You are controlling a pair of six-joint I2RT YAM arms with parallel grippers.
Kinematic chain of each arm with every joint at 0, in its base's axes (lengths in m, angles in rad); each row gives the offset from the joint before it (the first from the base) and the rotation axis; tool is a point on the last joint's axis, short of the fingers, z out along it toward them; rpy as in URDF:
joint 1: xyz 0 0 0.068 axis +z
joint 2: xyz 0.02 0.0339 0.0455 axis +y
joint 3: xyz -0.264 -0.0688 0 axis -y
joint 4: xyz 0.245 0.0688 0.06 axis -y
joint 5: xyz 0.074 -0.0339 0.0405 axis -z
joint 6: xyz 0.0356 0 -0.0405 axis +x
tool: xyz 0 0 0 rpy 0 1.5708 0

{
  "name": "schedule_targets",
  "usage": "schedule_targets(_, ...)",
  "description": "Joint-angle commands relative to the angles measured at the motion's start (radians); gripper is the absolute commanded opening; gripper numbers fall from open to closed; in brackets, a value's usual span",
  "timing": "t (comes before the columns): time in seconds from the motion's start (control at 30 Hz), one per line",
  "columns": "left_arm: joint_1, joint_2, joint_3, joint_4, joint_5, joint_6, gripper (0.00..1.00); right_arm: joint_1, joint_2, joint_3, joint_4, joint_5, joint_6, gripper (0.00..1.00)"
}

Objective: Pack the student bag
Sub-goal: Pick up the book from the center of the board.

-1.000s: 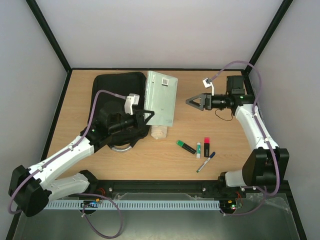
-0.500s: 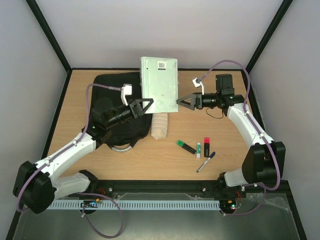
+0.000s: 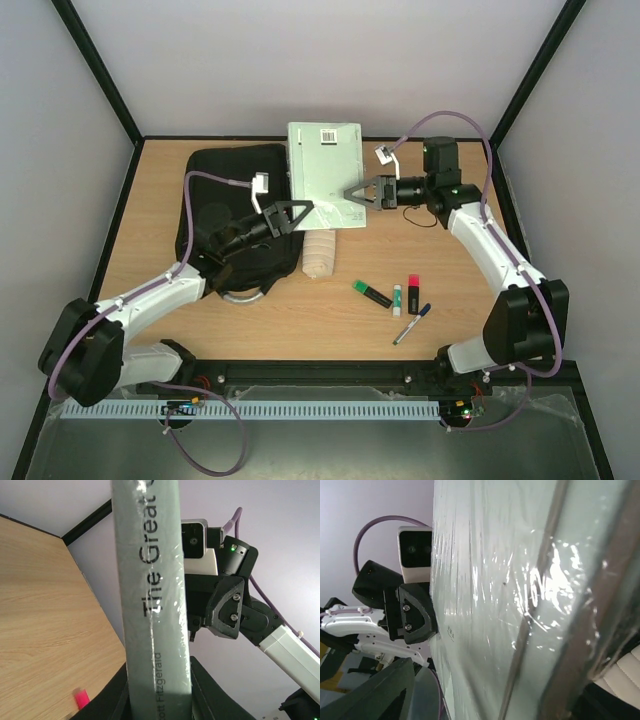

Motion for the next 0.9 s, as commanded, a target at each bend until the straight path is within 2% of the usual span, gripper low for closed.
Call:
schedule_targets(0.0,0.004,-0.01,0.003,0.248,0.006,-0.005,0.03,0.006,0.009,0.066,0.03,-0.067,0.094,0.69)
schedule_targets(0.13,0.004,0.007,-0.024,0.342,0.023,-0.017,0.03,0.006,0.004,0.072,0.056,-0.109,0.157,0.61)
schedule_targets(0.3,0.003,0.059,-0.031,0.387,0.031,-0.036,0.02,0.005,-0.008,0.079,0.059,-0.131,0.191,0.4)
schedule_targets(0.43,0.003,0.097,-0.03,0.4,0.031,-0.046,0.05,0.005,-0.024,0.077,0.061,-0.121,0.198,0.29)
schedule_targets(0.53,0.004,0.112,-0.022,0.384,0.031,-0.043,0.17,0.005,-0.037,0.067,0.064,-0.104,0.191,0.21)
schedule_targets(0.63,0.004,0.119,-0.011,0.34,0.025,-0.031,0.4,0.006,-0.047,0.049,0.072,-0.075,0.187,0.14)
schedule_targets(0.67,0.004,0.118,-0.007,0.315,0.024,-0.021,0.44,0.005,-0.049,0.042,0.072,-0.065,0.184,0.11)
schedule_targets(0.77,0.005,0.11,0.008,0.207,0.003,0.015,0.6,0.005,-0.05,0.026,0.06,-0.018,0.157,0.02)
schedule_targets(0.87,0.013,0.081,0.024,0.037,-0.028,0.089,0.69,0.0,-0.05,0.013,0.043,0.019,0.117,0.01)
